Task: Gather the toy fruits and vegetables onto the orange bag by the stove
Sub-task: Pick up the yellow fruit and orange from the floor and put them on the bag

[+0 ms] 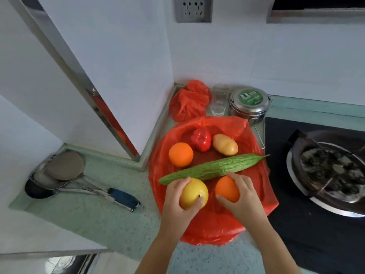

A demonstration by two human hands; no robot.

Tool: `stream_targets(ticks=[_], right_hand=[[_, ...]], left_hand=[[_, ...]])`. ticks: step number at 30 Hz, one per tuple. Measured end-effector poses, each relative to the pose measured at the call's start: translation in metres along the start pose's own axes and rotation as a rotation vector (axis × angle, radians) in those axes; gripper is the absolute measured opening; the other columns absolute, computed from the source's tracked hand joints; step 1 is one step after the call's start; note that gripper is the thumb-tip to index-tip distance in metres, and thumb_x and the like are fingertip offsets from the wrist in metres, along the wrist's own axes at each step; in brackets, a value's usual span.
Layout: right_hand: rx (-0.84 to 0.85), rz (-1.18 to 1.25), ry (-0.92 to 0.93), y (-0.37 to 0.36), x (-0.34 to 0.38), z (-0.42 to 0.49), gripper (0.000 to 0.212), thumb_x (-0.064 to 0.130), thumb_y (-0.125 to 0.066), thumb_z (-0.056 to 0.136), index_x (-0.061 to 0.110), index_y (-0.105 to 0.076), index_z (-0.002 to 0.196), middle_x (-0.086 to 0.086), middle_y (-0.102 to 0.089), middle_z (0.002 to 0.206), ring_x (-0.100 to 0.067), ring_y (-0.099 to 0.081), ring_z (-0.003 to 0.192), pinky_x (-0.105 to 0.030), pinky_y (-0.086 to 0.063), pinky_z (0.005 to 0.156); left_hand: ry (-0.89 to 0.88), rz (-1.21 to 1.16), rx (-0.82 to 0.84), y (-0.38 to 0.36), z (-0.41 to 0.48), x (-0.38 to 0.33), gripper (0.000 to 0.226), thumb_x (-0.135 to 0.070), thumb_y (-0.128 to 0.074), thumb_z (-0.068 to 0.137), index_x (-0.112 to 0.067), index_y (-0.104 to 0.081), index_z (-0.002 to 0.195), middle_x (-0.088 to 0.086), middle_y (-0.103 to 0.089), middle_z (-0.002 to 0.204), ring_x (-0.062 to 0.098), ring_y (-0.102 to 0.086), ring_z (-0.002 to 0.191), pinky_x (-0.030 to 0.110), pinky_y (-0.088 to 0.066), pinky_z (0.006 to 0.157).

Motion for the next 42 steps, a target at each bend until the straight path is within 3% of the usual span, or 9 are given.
stream_targets(ticks=[2, 6, 17, 25, 32, 37, 42], right_hand=[[0.027, -0.041, -0.024, -0.008, -0.007, 0.007, 0.072, 0.035, -0.075, 0.070, 0.029, -0.040, 0.132, 0.009, -0.037, 0.120, -0.022, -0.041, 0.115, -0.036, -0.041, 0.093], [0.035, -0.070, -0.073, -0.013, -0.016, 0.016, 0.073, 0.037, -0.074, 0.071, 0.028, -0.039, 0.134, 0.000, -0.040, 0.128, -0.024, -0.039, 0.118, -0.035, -0.039, 0.094], [-0.005, -0.122, -0.075, -0.011, -0.008, 0.022, 0.078, 0.043, -0.073, 0.071, 0.029, -0.033, 0.137, -0.001, -0.037, 0.133, -0.022, -0.033, 0.122, -0.036, -0.038, 0.096], [-0.069, -0.183, -0.072, 0.000, 0.007, 0.010, 0.072, 0.045, -0.070, 0.073, 0.031, -0.036, 0.135, 0.002, -0.038, 0.133, -0.019, -0.032, 0.123, -0.026, -0.035, 0.089], [-0.270, -0.364, -0.104, 0.011, 0.028, -0.031, 0.061, 0.038, -0.069, 0.077, 0.021, -0.045, 0.131, -0.007, -0.047, 0.130, -0.029, -0.041, 0.120, -0.049, -0.037, 0.098], [-0.493, -0.509, -0.150, 0.018, 0.059, -0.076, 0.050, 0.027, -0.074, 0.073, 0.015, -0.056, 0.118, -0.012, -0.059, 0.116, -0.036, -0.054, 0.107, -0.062, -0.039, 0.089], [-0.668, -0.572, -0.205, 0.028, 0.083, -0.121, 0.045, 0.022, -0.073, 0.074, 0.015, -0.058, 0.116, -0.009, -0.060, 0.115, -0.034, -0.054, 0.108, -0.064, -0.035, 0.091]], left_hand=[[-0.015, 0.068, 0.003, -0.005, 0.005, 0.007, 0.049, -0.052, -0.065, 0.070, -0.049, -0.050, 0.116, -0.002, -0.048, 0.122, 0.005, -0.043, 0.117, 0.013, -0.033, 0.096], [-0.068, 0.170, 0.020, -0.013, 0.013, 0.010, 0.054, -0.050, -0.064, 0.072, -0.035, -0.052, 0.123, 0.002, -0.049, 0.121, 0.010, -0.043, 0.115, 0.029, -0.036, 0.097], [-0.190, 0.367, 0.101, -0.025, 0.021, 0.006, 0.054, -0.064, -0.042, 0.084, -0.028, -0.049, 0.123, 0.010, -0.054, 0.124, 0.019, -0.042, 0.114, 0.037, -0.035, 0.093], [-0.195, 0.374, 0.148, -0.017, 0.019, 0.008, 0.056, -0.052, -0.054, 0.078, -0.021, -0.054, 0.124, 0.011, -0.053, 0.125, 0.019, -0.038, 0.116, 0.038, -0.034, 0.093], [-0.333, 0.354, 0.214, -0.009, 0.019, -0.014, 0.057, -0.058, -0.034, 0.089, -0.016, -0.052, 0.123, 0.014, -0.053, 0.125, 0.023, -0.040, 0.116, 0.040, -0.036, 0.093], [-0.596, 0.305, 0.260, 0.002, 0.015, -0.055, 0.037, -0.029, -0.046, 0.086, -0.010, -0.059, 0.115, 0.013, -0.057, 0.119, 0.030, -0.049, 0.111, 0.047, -0.046, 0.090], [-0.748, 0.229, 0.319, 0.006, -0.007, -0.082, 0.036, -0.024, -0.048, 0.085, -0.008, -0.063, 0.114, 0.013, -0.058, 0.119, 0.031, -0.047, 0.117, 0.045, -0.042, 0.094]])
Point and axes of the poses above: each hand's wrist, its own z-axis towards the middle knuckle, its own y-axis out of the back of the hand, x = y × z, the point moved 8 cm from there along z, towards the middle knuckle
